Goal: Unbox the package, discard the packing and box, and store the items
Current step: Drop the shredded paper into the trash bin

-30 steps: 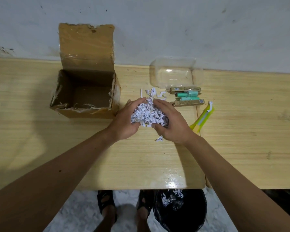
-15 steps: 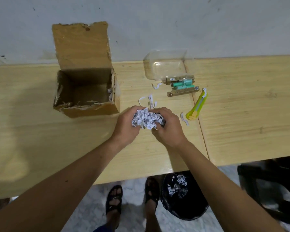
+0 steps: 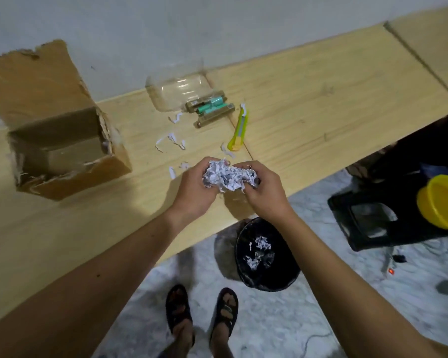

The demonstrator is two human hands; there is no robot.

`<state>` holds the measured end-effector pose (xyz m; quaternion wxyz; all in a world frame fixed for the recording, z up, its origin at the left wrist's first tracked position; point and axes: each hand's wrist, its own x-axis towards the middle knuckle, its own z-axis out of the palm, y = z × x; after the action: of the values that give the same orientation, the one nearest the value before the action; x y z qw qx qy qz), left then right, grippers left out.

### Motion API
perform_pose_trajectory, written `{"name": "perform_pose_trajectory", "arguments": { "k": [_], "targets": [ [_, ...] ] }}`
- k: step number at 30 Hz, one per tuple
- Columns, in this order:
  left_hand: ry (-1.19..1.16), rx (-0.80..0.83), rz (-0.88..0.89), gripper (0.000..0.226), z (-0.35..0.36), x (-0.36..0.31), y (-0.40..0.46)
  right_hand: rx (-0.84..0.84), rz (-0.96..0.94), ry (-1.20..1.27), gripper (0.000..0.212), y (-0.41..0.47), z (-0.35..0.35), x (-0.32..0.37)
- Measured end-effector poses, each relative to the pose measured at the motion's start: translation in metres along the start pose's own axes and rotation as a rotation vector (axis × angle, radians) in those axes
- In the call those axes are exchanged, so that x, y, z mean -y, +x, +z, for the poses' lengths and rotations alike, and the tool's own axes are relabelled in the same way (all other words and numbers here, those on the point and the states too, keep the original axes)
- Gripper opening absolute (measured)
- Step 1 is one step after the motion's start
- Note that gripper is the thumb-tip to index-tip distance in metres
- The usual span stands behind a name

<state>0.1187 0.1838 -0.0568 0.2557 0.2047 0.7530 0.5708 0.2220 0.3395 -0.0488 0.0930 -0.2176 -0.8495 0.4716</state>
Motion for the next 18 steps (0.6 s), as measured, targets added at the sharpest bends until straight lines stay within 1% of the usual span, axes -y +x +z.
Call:
{"name": "perform_pose_trajectory", "arguments": {
  "k": [3,7,10,14,18],
  "targets": [
    [-0.027,0.077,0.009,0.047,0.044,-0.006,-0.009,-0.063,0.083,0.025,0.031,-0.034,-0.035,-0.019],
    [-0.025,0.184,0.021,0.042,0.108,-0.007,-0.028,-0.121,0.177,0.030,0.031,-0.082,-0.076,-0.054],
    [0.024,0.277,0.018,0.041,0.148,0.004,-0.041,-0.154,0.253,0.060,0.032,-0.115,-0.094,-0.087],
    [0.150,0.373,0.015,0.048,0.182,0.025,-0.055,-0.176,0.309,0.075,0.035,-0.148,-0.104,-0.123],
    [0.184,0.446,-0.031,0.054,0.205,0.035,-0.064,-0.168,0.347,0.072,0.046,-0.164,-0.112,-0.147]
  ]
}}
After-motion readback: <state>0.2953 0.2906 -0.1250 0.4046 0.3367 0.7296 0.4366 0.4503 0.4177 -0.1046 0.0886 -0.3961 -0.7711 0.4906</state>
